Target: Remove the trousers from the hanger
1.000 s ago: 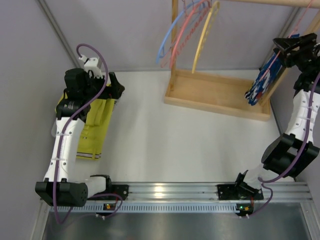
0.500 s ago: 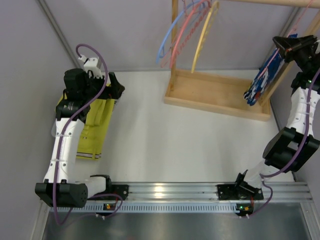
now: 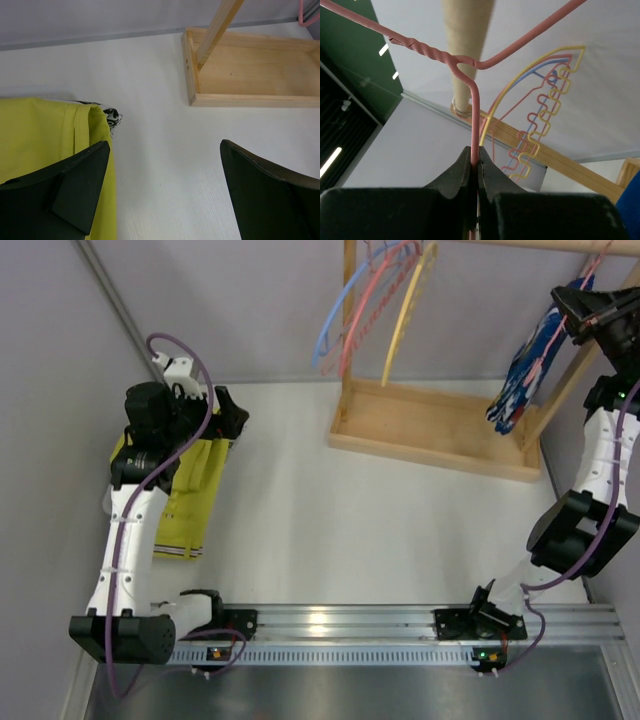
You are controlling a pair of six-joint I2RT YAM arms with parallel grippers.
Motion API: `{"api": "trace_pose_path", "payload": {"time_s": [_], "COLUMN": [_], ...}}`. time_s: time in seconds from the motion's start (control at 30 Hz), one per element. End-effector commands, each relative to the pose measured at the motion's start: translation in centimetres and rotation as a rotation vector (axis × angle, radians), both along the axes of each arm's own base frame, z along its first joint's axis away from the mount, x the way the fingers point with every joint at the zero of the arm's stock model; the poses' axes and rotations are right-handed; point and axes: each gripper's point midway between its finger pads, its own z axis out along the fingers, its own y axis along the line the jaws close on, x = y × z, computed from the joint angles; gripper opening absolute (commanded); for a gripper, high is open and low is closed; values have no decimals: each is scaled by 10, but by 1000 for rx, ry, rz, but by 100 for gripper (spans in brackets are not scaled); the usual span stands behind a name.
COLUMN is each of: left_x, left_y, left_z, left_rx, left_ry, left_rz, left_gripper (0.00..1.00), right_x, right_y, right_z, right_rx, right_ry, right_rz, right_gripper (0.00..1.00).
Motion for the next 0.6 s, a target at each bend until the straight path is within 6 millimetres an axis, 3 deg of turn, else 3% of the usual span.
{"api": "trace_pose_path", "payload": {"time_s": [0.0, 0.23, 0.53, 0.57], "left_x": [-5, -11, -35, -37], "left_y": [1, -4, -32, -35], "left_z": [44, 75, 107, 110], "left_rx": [-26, -61, -63, -59], "left_ry": [-186, -297, -444, -459], "left_rz": [25, 4, -193, -212], "left_gripper": [98, 99, 99, 99], "right_x": [-74, -99, -132, -143], "right_y": [49, 81, 115, 120], "right_z": [96, 89, 42, 42], "right_rx": [-180, -182, -146, -148], "right_ry": [-393, -378, -287, -293], "right_rz": [42, 124, 230, 241], "right_gripper": [0, 0, 0, 0]}}
